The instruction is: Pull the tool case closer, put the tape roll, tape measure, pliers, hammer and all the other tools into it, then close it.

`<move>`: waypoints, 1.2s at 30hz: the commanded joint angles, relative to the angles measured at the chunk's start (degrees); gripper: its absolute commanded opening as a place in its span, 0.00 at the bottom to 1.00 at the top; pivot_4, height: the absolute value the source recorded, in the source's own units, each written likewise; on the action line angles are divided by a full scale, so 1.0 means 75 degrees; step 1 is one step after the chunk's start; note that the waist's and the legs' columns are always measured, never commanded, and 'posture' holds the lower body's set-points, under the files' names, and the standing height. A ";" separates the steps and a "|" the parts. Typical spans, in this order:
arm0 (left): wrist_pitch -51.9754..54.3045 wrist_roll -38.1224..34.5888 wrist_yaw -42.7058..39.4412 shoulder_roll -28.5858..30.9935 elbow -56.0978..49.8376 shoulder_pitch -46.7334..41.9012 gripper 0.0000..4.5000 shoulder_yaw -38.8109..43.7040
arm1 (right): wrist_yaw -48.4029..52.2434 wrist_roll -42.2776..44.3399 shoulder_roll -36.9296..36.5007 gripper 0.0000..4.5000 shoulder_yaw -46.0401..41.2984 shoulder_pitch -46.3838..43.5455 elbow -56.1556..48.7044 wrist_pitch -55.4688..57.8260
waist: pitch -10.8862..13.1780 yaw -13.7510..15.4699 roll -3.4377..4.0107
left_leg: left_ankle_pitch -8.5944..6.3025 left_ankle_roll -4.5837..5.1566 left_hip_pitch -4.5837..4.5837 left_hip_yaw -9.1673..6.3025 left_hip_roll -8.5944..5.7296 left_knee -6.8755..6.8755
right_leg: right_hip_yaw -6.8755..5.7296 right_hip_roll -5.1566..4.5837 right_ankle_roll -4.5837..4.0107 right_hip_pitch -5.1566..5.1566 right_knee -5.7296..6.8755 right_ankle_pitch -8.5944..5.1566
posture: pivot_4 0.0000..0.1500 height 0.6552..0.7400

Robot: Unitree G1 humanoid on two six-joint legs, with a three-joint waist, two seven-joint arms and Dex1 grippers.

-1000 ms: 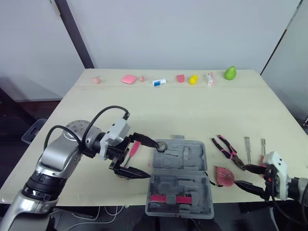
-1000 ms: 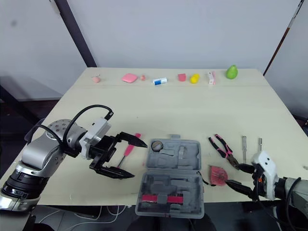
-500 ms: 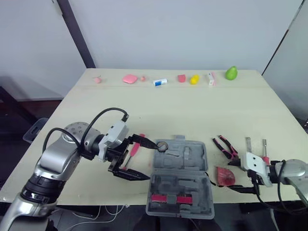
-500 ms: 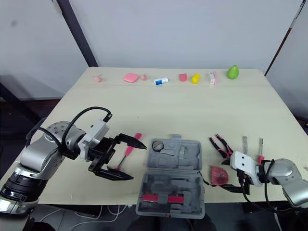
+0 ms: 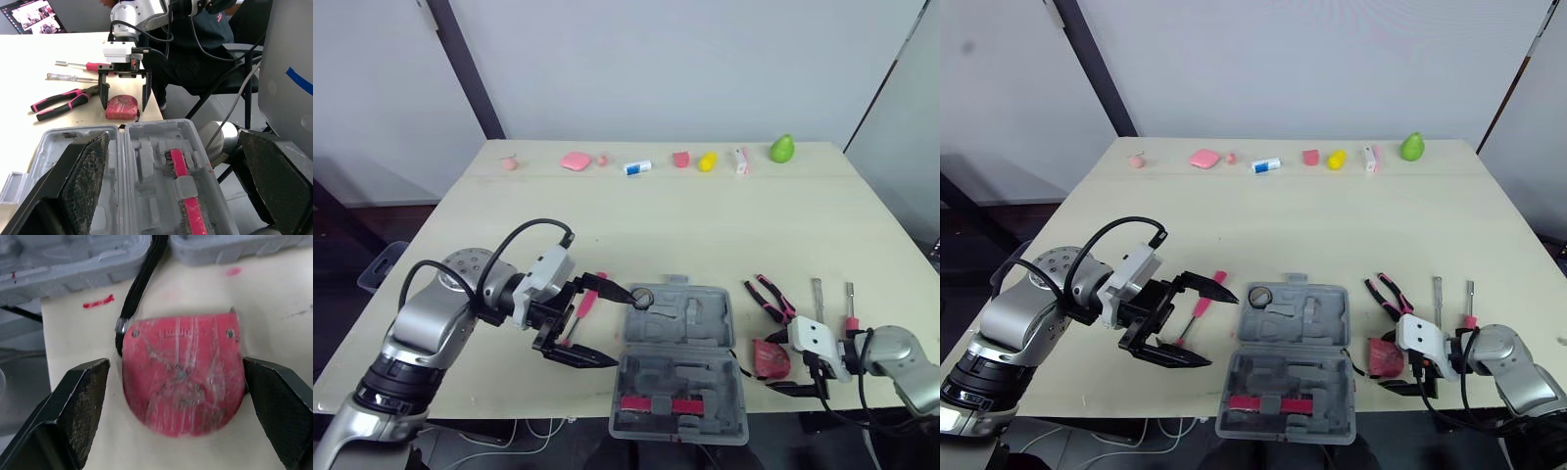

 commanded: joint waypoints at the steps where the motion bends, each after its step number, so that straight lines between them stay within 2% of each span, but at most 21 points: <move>1: -0.0103 -0.0109 -0.0168 0.0073 -0.0186 0.0009 1.00 0.0207 | -0.0073 -0.0091 0.0034 0.99 -0.0044 -0.0056 0.0058 -0.0170 | 0.0000 0.0003 0.0000 | 0.0000 0.0000 0.0000 0.0000 0.0000 0.0000 | 0.0000 0.0000 0.0000 0.0000 0.0000 0.0000 | 1.00 1.00; 3: -0.0107 -0.0109 -0.0185 0.0081 -0.0180 0.0010 1.00 0.0206 | -0.0079 -0.0129 0.0066 0.99 -0.0038 -0.0049 0.0115 -0.0208 | 0.0000 0.0003 0.0000 | 0.0000 0.0000 0.0000 0.0001 0.0000 0.0000 | 0.0001 0.0000 0.0000 0.0000 0.0000 0.0000 | 1.00 1.00; 5: -0.0119 -0.0093 -0.0203 0.0087 -0.0154 -0.0009 1.00 0.0198 | -0.0082 -0.0171 0.0075 0.88 -0.0024 -0.0048 0.0186 -0.0299 | 0.0000 0.0003 0.0000 | 0.0000 0.0000 0.0000 0.0003 0.0000 0.0002 | 0.0002 -0.0001 0.0000 0.0000 0.0000 0.0000 | 1.00 1.00; 7: -0.0133 -0.0078 -0.0218 0.0087 -0.0122 -0.0033 1.00 0.0190 | -0.0073 -0.0182 0.0074 0.70 -0.0018 -0.0041 0.0220 -0.0330 | 0.0000 0.0003 0.0000 | 0.0000 0.0000 0.0001 0.0003 0.0000 0.0003 | 0.0002 -0.0001 0.0000 0.0000 0.0002 0.0000 | 1.00 1.00; 8: -0.0143 -0.0070 -0.0227 0.0086 -0.0107 -0.0041 1.00 0.0185 | -0.0079 -0.0213 0.0067 0.65 -0.0010 -0.0036 0.0246 -0.0368 | 0.0000 0.0003 0.0000 | 0.0000 0.0000 0.0002 0.0001 0.0000 0.0003 | 0.0001 0.0000 0.0000 0.0001 0.0002 0.0000 | 1.00 1.00; 16: -0.0225 -0.0037 -0.0264 0.0055 -0.0043 -0.0068 1.00 0.0149 | -0.0103 -0.0313 0.0012 0.65 -0.0051 -0.0001 0.0365 -0.0538 | -0.0001 0.0004 0.0000 | 0.0000 0.0000 0.0002 0.0002 0.0000 0.0004 | 0.0001 0.0000 0.0000 0.0002 0.0002 0.0001 | 1.00 1.00; 21: -0.0242 -0.0072 -0.0200 0.0034 -0.0043 -0.0033 1.00 0.0186 | -0.0024 -0.0056 -0.0253 0.65 -0.0335 -0.0039 -0.0288 -0.0128 | 0.0000 0.0005 0.0000 | 0.0000 0.0000 0.0002 0.0002 0.0000 0.0004 | 0.0002 -0.0001 0.0000 0.0002 0.0002 0.0001 | 1.00 1.00; 31: -0.0244 -0.0059 0.0081 -0.0047 0.0083 0.0196 1.00 0.0475 | 0.0075 0.0122 -0.0981 0.65 -0.0369 -0.0880 -0.2015 0.2087 | 0.0001 -0.0007 0.0001 | 0.0000 0.0000 0.0004 -0.0004 0.0002 0.0005 | -0.0003 0.0001 -0.0001 0.0002 0.0006 0.0000 | 1.00 1.00; 34: -0.0184 -0.0076 0.0280 -0.0047 0.0060 0.0279 1.00 0.0608 | 0.0260 0.0004 -0.1067 0.65 -0.0018 -0.1553 -0.2445 0.3077 | 0.0001 0.0001 0.0002 | 0.0000 0.0000 0.0000 -0.0005 0.0002 0.0005 | -0.0004 0.0000 -0.0001 0.0001 0.0004 0.0000 | 1.00 1.00; 36: -0.0154 -0.0074 0.0462 -0.0030 0.0059 0.0408 1.00 0.0773 | 0.0305 -0.0471 -0.1077 0.65 0.0514 -0.2292 -0.2638 0.3760 | 0.0002 -0.0019 0.0004 | 0.0000 0.0000 -0.0001 -0.0002 0.0003 0.0005 | -0.0001 -0.0002 -0.0001 0.0000 0.0002 0.0001 | 1.00 1.00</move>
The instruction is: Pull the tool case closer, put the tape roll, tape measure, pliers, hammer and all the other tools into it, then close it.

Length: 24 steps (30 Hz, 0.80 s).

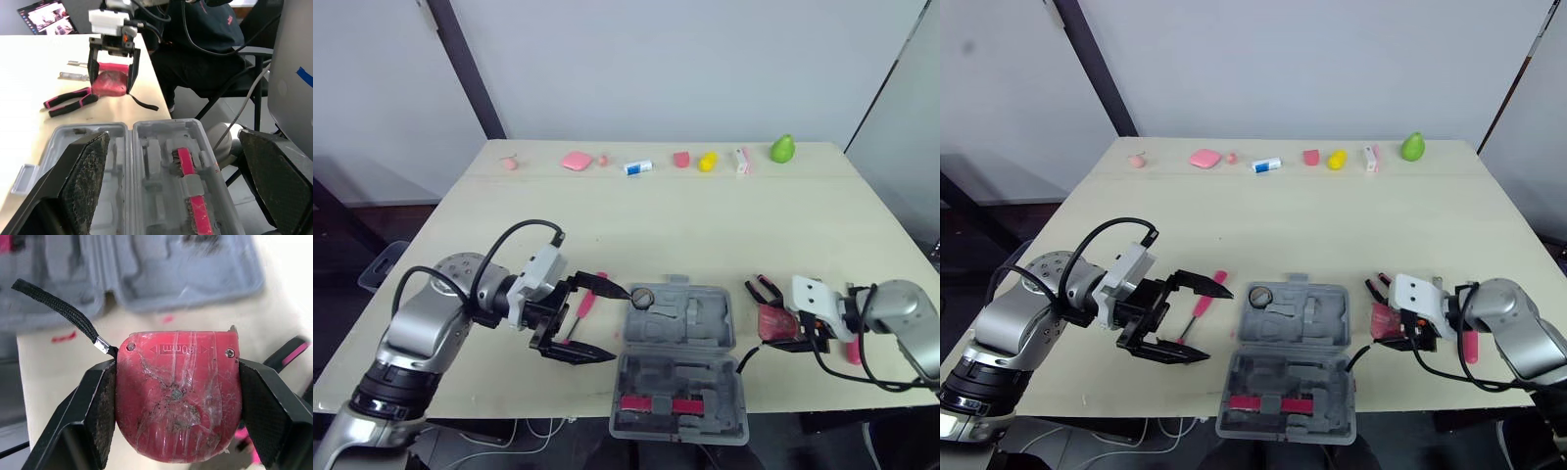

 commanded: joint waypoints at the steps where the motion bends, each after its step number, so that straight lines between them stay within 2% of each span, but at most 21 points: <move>1: -0.0001 -0.0082 0.0262 0.0052 -0.0097 0.0126 1.00 0.0416 | 0.0108 -0.0629 -0.0100 0.65 0.0647 -0.1040 -0.0529 0.1074 | 0.0001 -0.0015 0.0002 | 0.0000 0.0000 0.0001 0.0002 0.0000 0.0000 | 0.0002 0.0000 0.0000 -0.0002 0.0000 0.0000 | 1.00 1.00; 6: 0.0028 -0.0086 0.0616 0.0080 -0.0149 0.0426 1.00 0.0773 | -0.0067 -0.1136 0.0555 0.65 0.1638 -0.2472 -0.0555 0.2408 | 0.0002 0.0005 0.0003 | 0.0000 0.0000 -0.0014 -0.0004 0.0002 0.0000 | -0.0002 0.0002 -0.0004 -0.0022 0.0007 -0.0001 | 1.00 1.00; 10: 0.0012 -0.0060 0.0856 0.0095 -0.0159 0.0658 1.00 0.1011 | -0.0173 -0.1430 0.1136 0.65 0.2256 -0.3094 -0.0380 0.2921 | 0.0002 0.0021 0.0003 | 0.0000 0.0000 -0.0034 -0.0002 0.0001 0.0000 | -0.0001 -0.0002 -0.0003 -0.0035 0.0004 0.0000 | 1.00 1.00; 17: -0.0045 0.0014 0.1053 0.0156 -0.0187 0.0991 1.00 0.1257 | -0.0357 -0.1871 0.1747 0.65 0.3200 -0.3510 -0.0035 0.3364 | 0.0002 0.0010 0.0003 | 0.0000 -0.0001 -0.0041 -0.0003 -0.0002 0.0000 | -0.0006 -0.0013 -0.0002 -0.0040 0.0002 0.0001 | 1.00 1.00; 24: -0.0117 0.0088 0.1105 0.0168 -0.0121 0.1079 1.00 0.1293 | -0.0566 -0.2368 0.2147 0.65 0.3724 -0.3737 0.0778 0.2987 | 0.0002 -0.0001 0.0004 | 0.0000 -0.0001 -0.0038 -0.0003 -0.0006 0.0000 | -0.0006 -0.0010 -0.0002 -0.0040 0.0010 0.0001 | 1.00 1.00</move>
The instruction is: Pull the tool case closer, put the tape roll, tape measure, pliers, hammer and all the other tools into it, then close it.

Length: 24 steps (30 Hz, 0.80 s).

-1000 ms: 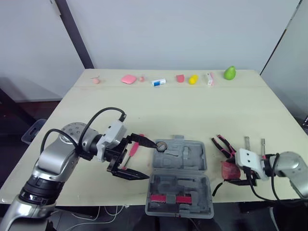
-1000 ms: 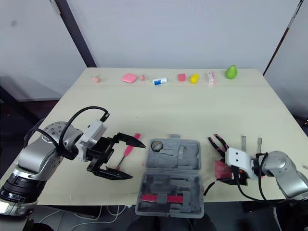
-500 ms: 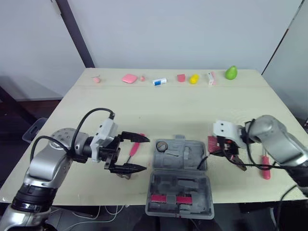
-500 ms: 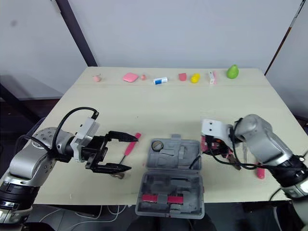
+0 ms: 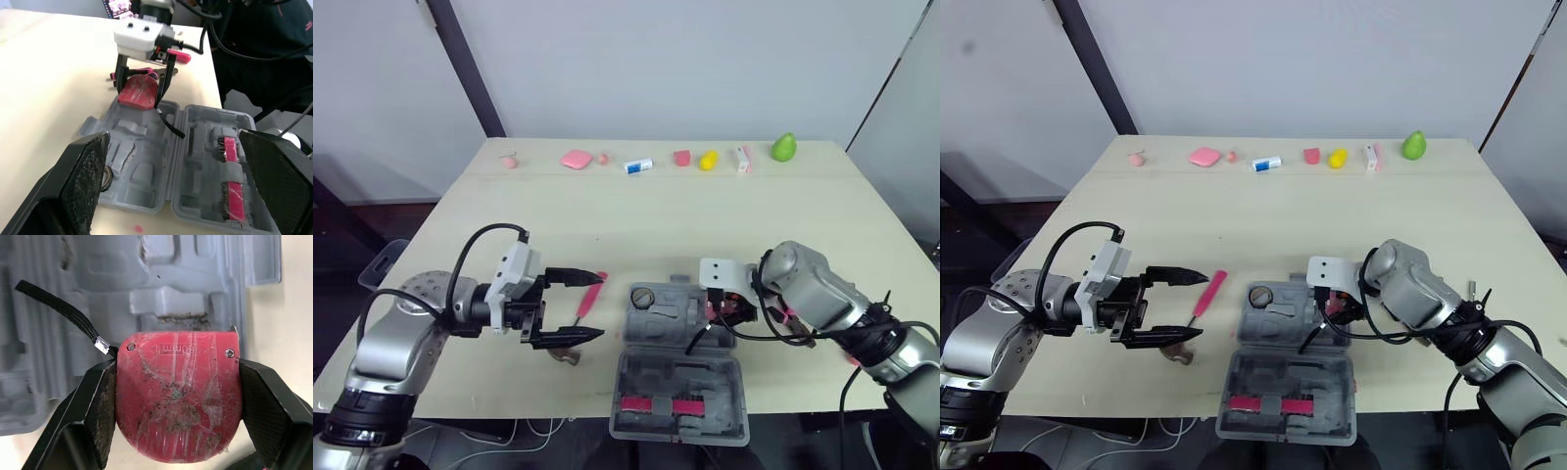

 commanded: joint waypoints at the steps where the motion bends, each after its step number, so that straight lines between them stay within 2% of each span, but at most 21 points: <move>1: -0.0156 0.0018 -0.0016 0.0129 -0.0079 0.0021 1.00 0.0235 | -0.0104 -0.0302 0.0176 0.65 0.0126 -0.0193 0.0246 -0.0274 | 0.0000 -0.0002 0.0000 | 0.0000 0.0000 0.0000 0.0000 0.0000 0.0000 | 0.0000 0.0000 0.0000 0.0000 0.0000 0.0000 | 1.00 1.00; 12: -0.0175 0.0061 -0.0084 0.0141 0.0032 -0.0083 1.00 0.0191 | -0.0264 -0.0628 0.0668 0.65 0.0133 -0.0191 0.0860 -0.0660 | 0.0000 -0.0005 0.0001 | 0.0000 0.0000 0.0000 0.0002 -0.0002 -0.0001 | 0.0001 0.0001 0.0000 -0.0001 0.0000 0.0000 | 1.00 1.00; 13: -0.0169 0.0061 -0.0096 0.0144 0.0035 -0.0081 1.00 0.0191 | -0.0309 -0.0632 0.0686 0.83 0.0083 -0.0184 0.0859 -0.0715 | 0.0000 -0.0005 0.0001 | 0.0000 0.0000 0.0000 0.0002 -0.0002 -0.0001 | 0.0001 0.0001 0.0000 -0.0001 0.0000 0.0000 | 1.00 1.00; 16: -0.0155 0.0061 -0.0109 0.0138 0.0030 -0.0080 1.00 0.0173 | -0.0406 -0.0625 0.0695 0.97 -0.0083 -0.0187 0.0779 -0.0721 | 0.0000 -0.0006 0.0001 | 0.0000 0.0000 0.0000 0.0001 -0.0002 -0.0001 | 0.0000 0.0001 0.0000 -0.0001 0.0000 0.0000 | 1.00 1.00; 24: -0.0120 0.0040 -0.0097 0.0125 -0.0040 -0.0076 1.00 0.0161 | -0.0191 -0.0395 0.0193 0.97 -0.0686 -0.0067 -0.0489 -0.0150 | 0.0001 0.0001 0.0002 | 0.0000 -0.0001 0.0000 0.0000 -0.0001 -0.0001 | -0.0001 0.0000 0.0000 -0.0001 0.0000 0.0000 | 1.00 1.00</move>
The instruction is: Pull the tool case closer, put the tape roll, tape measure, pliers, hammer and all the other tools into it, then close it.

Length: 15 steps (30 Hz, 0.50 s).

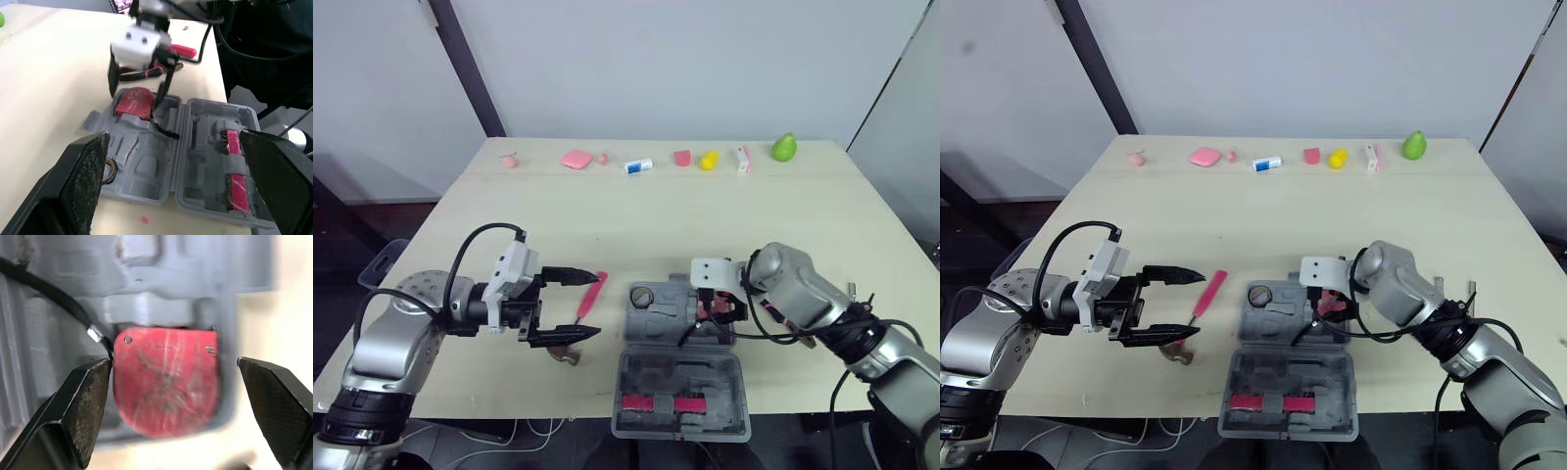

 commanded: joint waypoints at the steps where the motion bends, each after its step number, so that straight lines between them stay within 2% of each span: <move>1: -0.0061 -0.0104 -0.0045 0.0081 -0.0191 -0.0059 1.00 0.0155 | 0.0117 0.0231 -0.0234 0.97 -0.0620 0.0005 -0.0921 0.0350 | 0.0000 -0.0002 0.0000 | 0.0000 0.0000 0.0000 0.0000 0.0000 0.0000 | 0.0001 0.0000 0.0000 0.0000 0.0000 0.0000 | 1.00 1.00; 5: -0.0079 -0.0106 -0.0047 0.0050 -0.0184 -0.0102 1.00 0.0131 | -0.0028 0.0956 -0.0338 0.97 -0.1754 0.0560 -0.1408 0.0141 | 0.0000 0.0013 -0.0001 | 0.0000 0.0000 0.0001 -0.0002 0.0001 -0.0004 | -0.0001 0.0001 0.0000 0.0000 0.0000 0.0000 | 1.00 1.00; 8: -0.0096 -0.0095 -0.0061 0.0023 -0.0120 -0.0181 1.00 0.0094 | -0.0195 0.1394 -0.0325 0.79 -0.2369 0.1080 -0.1505 -0.0014 | -0.0001 0.0011 -0.0001 | 0.0000 0.0000 -0.0001 0.0000 0.0001 -0.0006 | 0.0000 -0.0002 0.0000 0.0002 -0.0004 0.0000 | 1.00 1.00; 12: -0.0135 -0.0058 -0.0133 0.0014 0.0000 -0.0263 1.00 0.0061 | -0.0446 0.2010 -0.0125 0.40 -0.3053 0.1798 -0.1496 -0.0371 | -0.0001 0.0004 -0.0001 | 0.0000 0.0000 0.0001 0.0000 0.0000 -0.0006 | 0.0001 -0.0001 0.0000 0.0003 -0.0002 0.0000 | 1.00 1.00; 15: -0.0182 -0.0020 -0.0201 -0.0004 0.0111 -0.0353 1.00 0.0008 | -0.0713 0.2656 0.0411 0.40 -0.3726 0.2399 -0.1118 -0.1441 | -0.0001 -0.0008 -0.0003 | 0.0000 0.0000 0.0003 0.0002 0.0000 -0.0007 | 0.0004 0.0002 0.0000 0.0002 0.0000 0.0000 | 1.00 1.00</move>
